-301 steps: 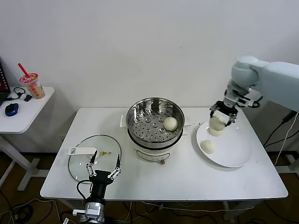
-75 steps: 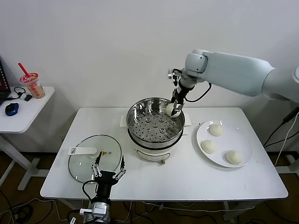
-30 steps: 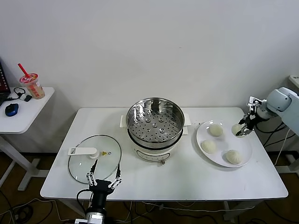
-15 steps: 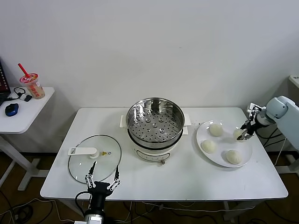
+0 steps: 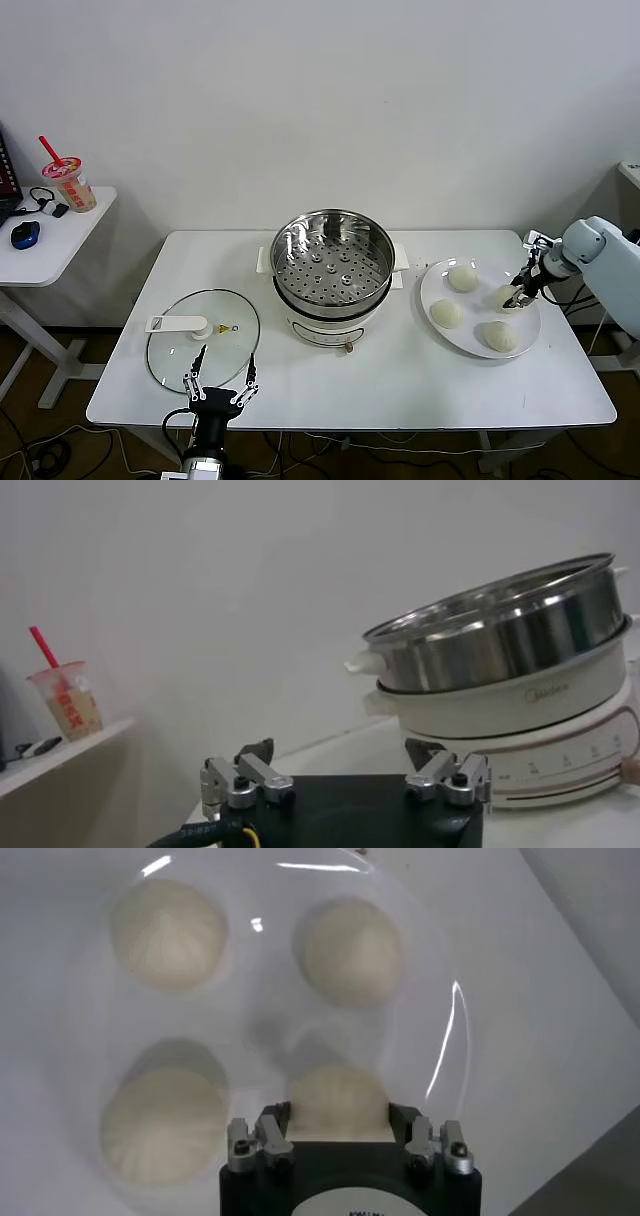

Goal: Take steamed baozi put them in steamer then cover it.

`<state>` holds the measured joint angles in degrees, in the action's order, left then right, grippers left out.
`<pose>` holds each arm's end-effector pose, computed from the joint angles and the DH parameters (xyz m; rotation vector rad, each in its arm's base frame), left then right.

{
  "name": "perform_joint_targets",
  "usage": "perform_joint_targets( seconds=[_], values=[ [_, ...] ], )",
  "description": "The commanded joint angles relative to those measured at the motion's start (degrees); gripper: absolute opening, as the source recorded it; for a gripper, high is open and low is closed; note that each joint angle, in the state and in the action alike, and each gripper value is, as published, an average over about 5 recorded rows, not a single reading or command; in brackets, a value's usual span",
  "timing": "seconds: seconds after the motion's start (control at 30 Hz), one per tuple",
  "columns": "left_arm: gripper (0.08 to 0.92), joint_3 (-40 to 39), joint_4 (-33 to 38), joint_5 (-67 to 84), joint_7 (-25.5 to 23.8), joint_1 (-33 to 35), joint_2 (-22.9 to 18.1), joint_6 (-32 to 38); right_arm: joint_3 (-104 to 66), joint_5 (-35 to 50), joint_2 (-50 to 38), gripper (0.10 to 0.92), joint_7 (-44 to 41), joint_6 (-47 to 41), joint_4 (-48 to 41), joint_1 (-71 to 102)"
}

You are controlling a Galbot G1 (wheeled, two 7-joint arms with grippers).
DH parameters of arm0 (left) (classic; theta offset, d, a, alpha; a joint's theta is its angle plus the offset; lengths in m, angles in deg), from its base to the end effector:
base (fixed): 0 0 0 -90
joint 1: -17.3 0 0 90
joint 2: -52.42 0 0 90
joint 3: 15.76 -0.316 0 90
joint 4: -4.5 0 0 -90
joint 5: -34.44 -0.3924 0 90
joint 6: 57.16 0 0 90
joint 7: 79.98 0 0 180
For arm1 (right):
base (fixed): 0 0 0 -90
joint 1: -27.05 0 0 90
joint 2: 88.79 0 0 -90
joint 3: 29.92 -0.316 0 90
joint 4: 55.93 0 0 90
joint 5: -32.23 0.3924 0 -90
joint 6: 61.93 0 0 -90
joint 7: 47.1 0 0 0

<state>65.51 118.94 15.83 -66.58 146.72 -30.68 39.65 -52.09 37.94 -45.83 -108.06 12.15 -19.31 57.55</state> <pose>0.1718 -0.0354 -0.3471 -0.0360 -3.0181 -0.5167 0.5520 -0.3140 -0.2226 0.7610 -1.6737 0.8063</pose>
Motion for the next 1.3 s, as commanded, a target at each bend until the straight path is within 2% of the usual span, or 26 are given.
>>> perform_joint_targets(
  seconds=[0.03, 0.3, 0.57, 0.87, 1.0, 1.1, 1.3],
  values=[
    [0.823, 0.0, -0.1, -0.1, -0.1, -0.1, -0.3, -0.1, -1.8, -1.2, 0.9, 0.662, 0.1, 0.4, -1.6, 1.4],
    [0.823, -0.1, -0.3, -0.2, -0.1, -0.2, -0.5, -0.2, -3.8, -2.3, 1.6, 0.672, 1.3, 1.5, -2.6, 2.2],
    [0.823, -0.2, -0.3, -0.4, -0.1, -0.3, -0.8, -0.2, -3.0, -0.7, 0.0, 0.815, 0.8, 1.5, -0.2, 1.2],
    [0.823, -0.2, -0.1, -0.4, -0.1, -0.5, -0.7, -0.2, -3.7, 5.0, -10.8, 0.823, 0.4, 1.1, 15.0, 1.7],
    [0.823, -0.3, 0.3, -0.1, -0.1, -0.9, -0.6, -0.4, -14.1, 5.5, -16.0, 0.823, -0.2, 2.2, 21.5, 6.3],
    [0.823, -0.2, 0.6, 0.1, -0.1, -1.4, -0.6, -0.6, -20.6, 9.3, -19.4, 0.823, 0.7, 4.6, 25.7, 9.2],
    [0.823, 0.0, 0.8, 0.9, -0.2, -2.4, -0.5, -1.1, -37.1, 14.4, -21.4, 0.823, 7.8, 11.4, 30.7, 19.6]
  ],
)
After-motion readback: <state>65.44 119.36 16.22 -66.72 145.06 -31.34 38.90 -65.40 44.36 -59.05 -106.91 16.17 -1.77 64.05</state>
